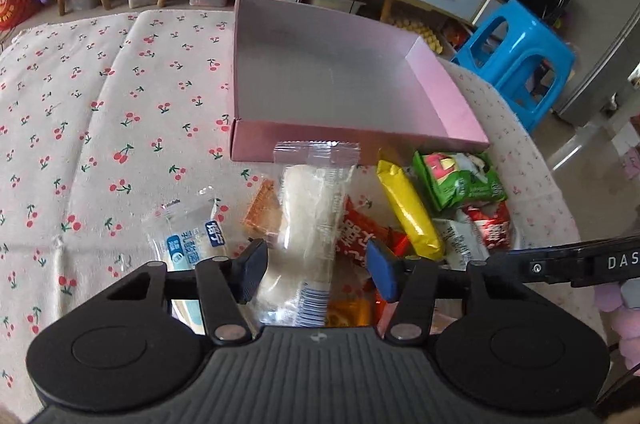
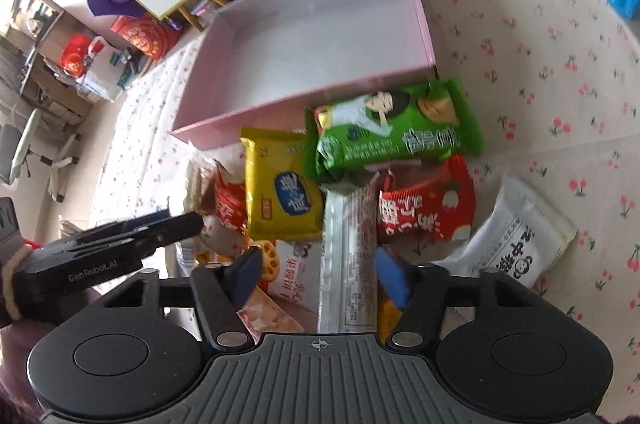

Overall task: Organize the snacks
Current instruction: 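Grasp the silver stick bar with the right gripper while the left grasps a white bread roll, then carry both snacks into the pink box and open both grippers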

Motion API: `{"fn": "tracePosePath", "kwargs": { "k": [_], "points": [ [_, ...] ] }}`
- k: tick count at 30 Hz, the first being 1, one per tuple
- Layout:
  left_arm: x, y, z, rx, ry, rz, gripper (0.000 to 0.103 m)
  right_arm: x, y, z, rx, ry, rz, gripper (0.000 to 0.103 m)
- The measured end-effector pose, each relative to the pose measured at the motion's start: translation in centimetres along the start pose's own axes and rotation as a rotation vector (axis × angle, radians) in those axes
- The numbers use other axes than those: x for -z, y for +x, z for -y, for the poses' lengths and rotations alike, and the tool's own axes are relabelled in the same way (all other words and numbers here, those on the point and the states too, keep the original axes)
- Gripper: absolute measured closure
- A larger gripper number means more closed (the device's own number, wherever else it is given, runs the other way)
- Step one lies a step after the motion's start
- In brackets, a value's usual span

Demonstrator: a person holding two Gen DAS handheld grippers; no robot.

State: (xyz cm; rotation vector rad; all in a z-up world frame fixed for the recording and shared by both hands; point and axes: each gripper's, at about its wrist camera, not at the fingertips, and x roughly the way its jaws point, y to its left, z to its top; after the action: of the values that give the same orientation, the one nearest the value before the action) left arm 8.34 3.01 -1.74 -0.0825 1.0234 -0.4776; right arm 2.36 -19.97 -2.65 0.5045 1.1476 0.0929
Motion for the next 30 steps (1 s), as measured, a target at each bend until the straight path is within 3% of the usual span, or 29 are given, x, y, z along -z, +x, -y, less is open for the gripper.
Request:
{"fn": "tracePosePath", "kwargs": {
  "k": [4,11,23,30],
  "points": [
    [-0.3,0.3,-0.5,-0.016,-0.004,-0.012,0.066,0.0,0.9,0.4,0.034,0.013,-0.025,0.061],
    [-0.4,1.2,-0.6,-0.045,0.006,-0.031,0.067,0.1,1.8,0.3,0.081,0.013,-0.030,0.073],
    [-0.8,0.3,-0.5,-0.087,-0.027,-0.017,0.083,0.0,1.1,-0.5,0.081,-0.006,-0.011,0.075],
    [-1.0,-0.7,-0.1,-0.079,-0.038,-0.001,0.085,0.2,-1.0,-0.9,0.059,-0.014,0.039,0.075]
  ]
}}
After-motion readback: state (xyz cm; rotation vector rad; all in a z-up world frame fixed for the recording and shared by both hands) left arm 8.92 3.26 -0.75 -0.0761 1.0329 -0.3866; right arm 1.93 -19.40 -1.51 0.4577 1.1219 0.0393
